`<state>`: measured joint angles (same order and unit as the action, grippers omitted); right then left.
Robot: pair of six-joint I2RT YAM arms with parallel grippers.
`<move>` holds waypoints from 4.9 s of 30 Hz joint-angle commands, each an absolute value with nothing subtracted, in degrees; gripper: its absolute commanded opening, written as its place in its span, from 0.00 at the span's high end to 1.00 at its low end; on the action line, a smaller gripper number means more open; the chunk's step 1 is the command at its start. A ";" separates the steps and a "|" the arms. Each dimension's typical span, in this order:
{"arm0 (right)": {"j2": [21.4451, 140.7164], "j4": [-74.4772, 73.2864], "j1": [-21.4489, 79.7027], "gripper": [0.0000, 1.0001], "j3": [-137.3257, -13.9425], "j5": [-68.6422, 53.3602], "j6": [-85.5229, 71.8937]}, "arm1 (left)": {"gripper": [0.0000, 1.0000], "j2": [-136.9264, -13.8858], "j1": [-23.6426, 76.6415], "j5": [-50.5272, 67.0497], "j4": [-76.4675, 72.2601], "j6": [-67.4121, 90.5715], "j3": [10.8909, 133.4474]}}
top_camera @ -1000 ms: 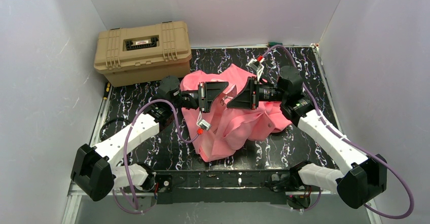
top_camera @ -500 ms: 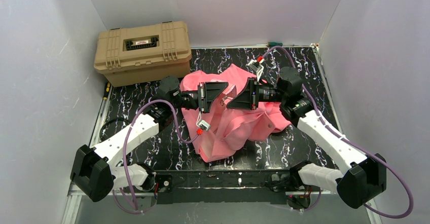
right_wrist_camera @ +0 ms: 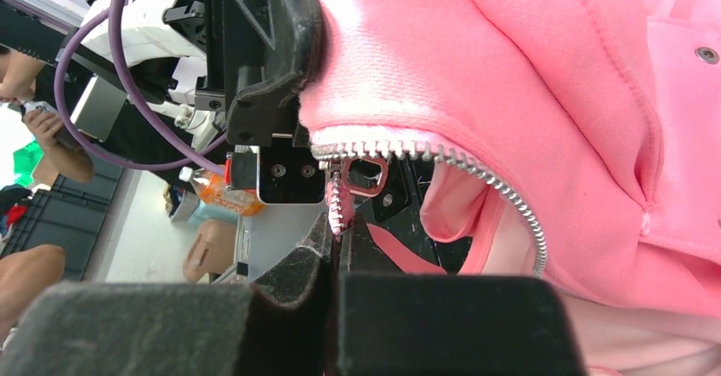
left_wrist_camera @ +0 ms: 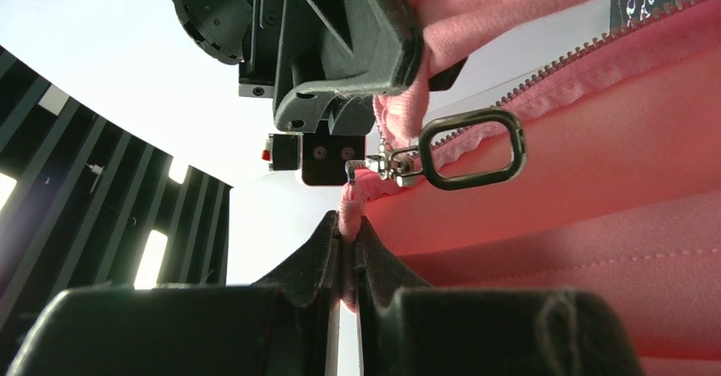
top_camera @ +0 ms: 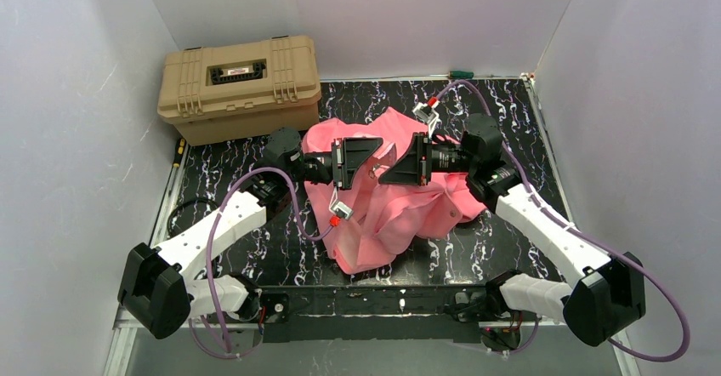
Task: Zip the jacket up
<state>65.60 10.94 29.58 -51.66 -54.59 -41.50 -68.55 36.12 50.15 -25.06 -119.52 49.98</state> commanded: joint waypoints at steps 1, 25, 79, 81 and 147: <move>65.74 14.66 29.28 0.99 -54.53 -55.82 -41.86 | 1.00 -66.14 36.30 51.87 -25.79 -145.11 50.29; 67.14 -24.02 28.74 0.99 -56.94 -41.98 -15.01 | 0.72 -54.14 36.45 39.79 -16.47 -117.75 28.47; 63.45 -28.99 29.00 0.99 -54.02 -39.72 -11.44 | 0.15 -106.04 28.40 63.73 96.42 -84.39 100.52; 63.48 -28.93 29.00 0.99 -54.07 -39.81 -11.43 | 0.16 -105.30 28.84 62.26 96.34 -86.66 97.62; 63.44 -30.05 29.03 0.99 -54.74 -40.57 -10.90 | 0.02 -92.41 37.98 42.65 96.55 -135.53 88.74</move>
<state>63.46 -30.22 28.95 -53.04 -39.57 -11.75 -97.58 37.01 44.23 85.91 -118.61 89.80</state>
